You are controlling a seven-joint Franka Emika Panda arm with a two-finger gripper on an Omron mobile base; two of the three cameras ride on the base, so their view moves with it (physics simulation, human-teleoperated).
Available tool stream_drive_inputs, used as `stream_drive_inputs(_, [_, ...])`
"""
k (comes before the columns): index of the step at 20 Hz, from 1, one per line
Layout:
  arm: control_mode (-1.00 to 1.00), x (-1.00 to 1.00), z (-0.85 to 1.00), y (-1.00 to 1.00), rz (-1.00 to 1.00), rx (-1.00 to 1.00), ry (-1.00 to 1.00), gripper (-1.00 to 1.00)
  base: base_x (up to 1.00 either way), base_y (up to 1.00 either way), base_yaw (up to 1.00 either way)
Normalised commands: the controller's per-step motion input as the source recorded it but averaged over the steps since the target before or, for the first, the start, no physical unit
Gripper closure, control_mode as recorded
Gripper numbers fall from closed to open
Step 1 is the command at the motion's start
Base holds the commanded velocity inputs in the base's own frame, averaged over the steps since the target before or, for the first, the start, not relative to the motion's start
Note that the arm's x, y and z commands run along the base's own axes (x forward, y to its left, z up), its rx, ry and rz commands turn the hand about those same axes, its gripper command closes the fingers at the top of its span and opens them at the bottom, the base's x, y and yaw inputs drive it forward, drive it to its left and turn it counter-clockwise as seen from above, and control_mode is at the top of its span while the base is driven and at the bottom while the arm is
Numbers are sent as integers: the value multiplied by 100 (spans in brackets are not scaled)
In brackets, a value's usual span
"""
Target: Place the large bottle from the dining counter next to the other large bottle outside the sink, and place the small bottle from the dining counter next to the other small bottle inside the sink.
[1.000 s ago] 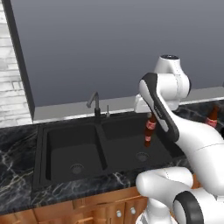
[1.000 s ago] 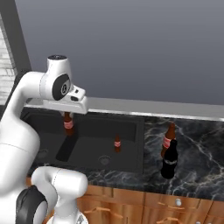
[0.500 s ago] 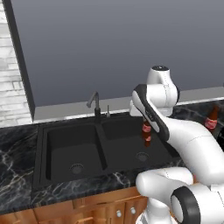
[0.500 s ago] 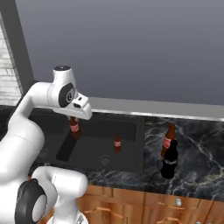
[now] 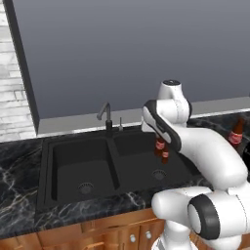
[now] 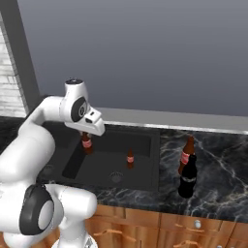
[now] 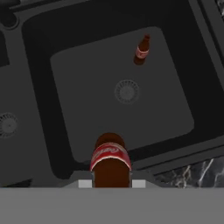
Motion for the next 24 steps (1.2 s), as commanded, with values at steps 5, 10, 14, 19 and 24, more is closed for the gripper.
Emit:
stream_drive_inputs(5, [-100, 49, -46, 0, 0, 0, 0, 100, 0, 0, 0])
stream_drive_inputs(10, [-100, 45, -29, 0, 0, 0, -2, 100, 0, 0, 0])
stream_drive_inputs(14, [-100, 37, -8, 0, 0, 0, -3, 100, 0, 0, 0])
stream_drive_inputs(19, [-100, 28, -20, 0, 0, 0, -1, 100, 0, 0, 0])
stream_drive_inputs(24, [-100, 25, -40, 0, 0, 0, -4, 100, 0, 0, 0])
